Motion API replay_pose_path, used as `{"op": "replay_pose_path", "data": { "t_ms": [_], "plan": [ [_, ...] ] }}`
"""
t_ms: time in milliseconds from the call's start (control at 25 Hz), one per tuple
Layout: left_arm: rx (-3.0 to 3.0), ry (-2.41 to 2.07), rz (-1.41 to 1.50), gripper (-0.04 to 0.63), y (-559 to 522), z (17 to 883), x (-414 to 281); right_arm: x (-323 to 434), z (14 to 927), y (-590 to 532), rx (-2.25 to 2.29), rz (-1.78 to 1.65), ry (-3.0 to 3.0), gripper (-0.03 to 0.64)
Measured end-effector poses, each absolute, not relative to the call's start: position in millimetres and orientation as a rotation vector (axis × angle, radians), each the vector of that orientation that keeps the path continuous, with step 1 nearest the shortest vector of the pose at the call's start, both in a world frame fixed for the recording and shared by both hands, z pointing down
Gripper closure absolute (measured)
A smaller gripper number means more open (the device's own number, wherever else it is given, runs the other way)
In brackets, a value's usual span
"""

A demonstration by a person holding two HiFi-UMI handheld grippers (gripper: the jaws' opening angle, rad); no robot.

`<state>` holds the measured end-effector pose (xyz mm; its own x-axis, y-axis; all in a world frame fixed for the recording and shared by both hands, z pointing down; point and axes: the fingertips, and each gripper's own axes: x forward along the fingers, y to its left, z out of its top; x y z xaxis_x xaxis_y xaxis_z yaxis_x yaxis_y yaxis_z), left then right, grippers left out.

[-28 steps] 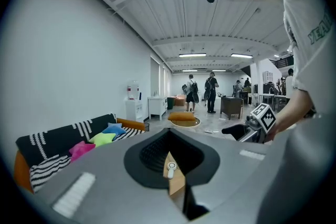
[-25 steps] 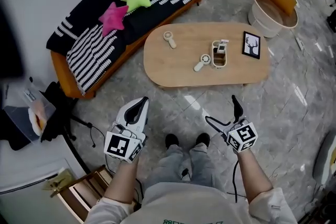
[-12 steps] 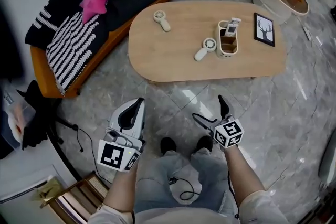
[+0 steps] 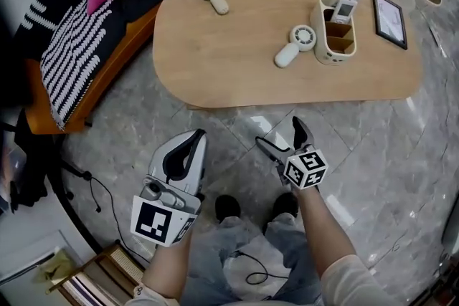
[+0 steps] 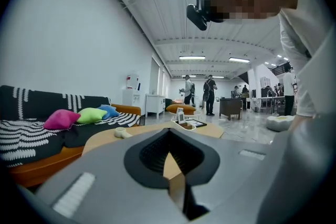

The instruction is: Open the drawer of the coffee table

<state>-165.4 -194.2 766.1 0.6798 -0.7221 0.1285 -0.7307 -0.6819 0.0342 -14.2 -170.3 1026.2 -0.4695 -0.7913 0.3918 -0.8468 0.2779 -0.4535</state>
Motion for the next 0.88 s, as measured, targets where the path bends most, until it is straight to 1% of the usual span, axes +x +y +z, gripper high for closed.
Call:
{"op": "replay_pose_path", "data": {
  "t_ms": [120,320,400,520,600,840,880],
  "plan": [
    [2.811,-1.206,0.177,0.597,-198.1,786.3,-167.2,-16.3,1056.0,-183.2,1.581,0.980,-2.423,0.029],
    [2.824,-1.198,0.203,0.597,-209.1,800.1,-172.3,-20.9,1079.0,-200.4,1.602,1.017,-2.427,0.029],
    [2.831,-1.181,0.214,0.597,-212.6,802.5,-171.8,-20.5,1084.0,-205.1,1.629,1.154,-2.476,0.029],
    [2.829,-1.164,0.227,0.597,-217.1,805.8,-173.3,-18.9,1079.2,-214.3,1.673,1.669,-2.669,0.029],
    [2.828,-1.152,0.237,0.597,-218.1,808.4,-174.5,-20.4,1076.5,-219.9,1.636,1.895,-2.763,0.029],
    [2.823,-1.151,0.266,0.597,-221.4,815.6,-184.5,-24.2,1064.5,-244.2,1.532,1.903,-2.962,0.032],
    [2.816,-1.144,0.282,0.597,-220.1,818.6,-186.3,-23.6,1063.6,-248.0,1.530,1.916,-2.987,0.040]
  ]
}}
